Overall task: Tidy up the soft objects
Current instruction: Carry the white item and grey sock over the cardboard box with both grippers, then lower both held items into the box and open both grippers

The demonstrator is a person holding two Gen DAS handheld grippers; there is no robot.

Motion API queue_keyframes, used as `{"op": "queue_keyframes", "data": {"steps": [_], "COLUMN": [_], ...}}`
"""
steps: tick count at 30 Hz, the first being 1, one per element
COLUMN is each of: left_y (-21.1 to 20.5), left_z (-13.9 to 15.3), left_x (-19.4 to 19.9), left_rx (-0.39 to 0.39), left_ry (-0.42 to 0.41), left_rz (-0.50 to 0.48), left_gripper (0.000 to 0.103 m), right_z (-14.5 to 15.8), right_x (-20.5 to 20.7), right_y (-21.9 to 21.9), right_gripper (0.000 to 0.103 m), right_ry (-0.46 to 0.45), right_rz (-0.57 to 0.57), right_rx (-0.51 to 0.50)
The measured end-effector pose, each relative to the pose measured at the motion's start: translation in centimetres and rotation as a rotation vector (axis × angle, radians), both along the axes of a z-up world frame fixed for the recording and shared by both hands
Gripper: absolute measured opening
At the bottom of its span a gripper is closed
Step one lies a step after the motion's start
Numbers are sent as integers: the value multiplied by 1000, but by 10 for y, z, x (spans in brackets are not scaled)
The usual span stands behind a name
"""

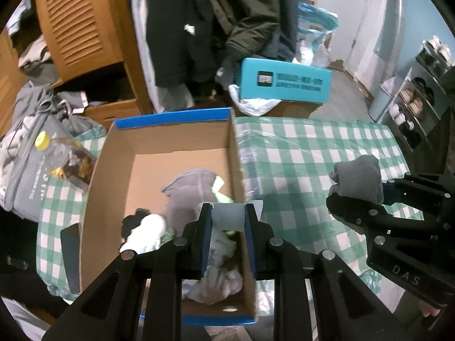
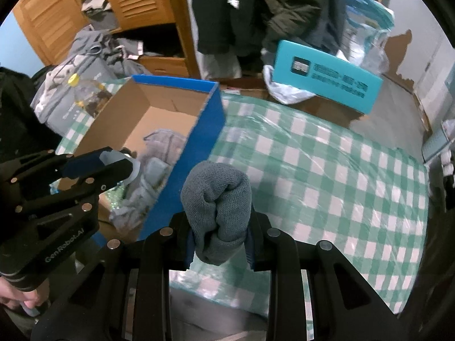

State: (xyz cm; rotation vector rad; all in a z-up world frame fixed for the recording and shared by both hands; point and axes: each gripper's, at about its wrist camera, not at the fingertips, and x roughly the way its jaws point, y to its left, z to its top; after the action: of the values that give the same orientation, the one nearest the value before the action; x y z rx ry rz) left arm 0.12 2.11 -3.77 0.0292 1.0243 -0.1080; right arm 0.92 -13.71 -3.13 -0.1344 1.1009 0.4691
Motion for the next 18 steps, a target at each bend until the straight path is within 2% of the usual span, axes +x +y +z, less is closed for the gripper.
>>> {"op": "queue_keyframes", "data": {"steps": [11, 18], "left_y": [53, 78], "left_z": [-5, -18], "left_x": [-3, 0], "left_rx": [10, 8], "left_ry": [-3, 28], "left_rz": [92, 142], "left_gripper": [22, 22], "right_z": [-1, -12], "right_x": [7, 13], "right_y": [61, 92], "right_gripper": [26, 26], "right_ry": [10, 36], "right_rz": [79, 117], "right_rx": [2, 0]}}
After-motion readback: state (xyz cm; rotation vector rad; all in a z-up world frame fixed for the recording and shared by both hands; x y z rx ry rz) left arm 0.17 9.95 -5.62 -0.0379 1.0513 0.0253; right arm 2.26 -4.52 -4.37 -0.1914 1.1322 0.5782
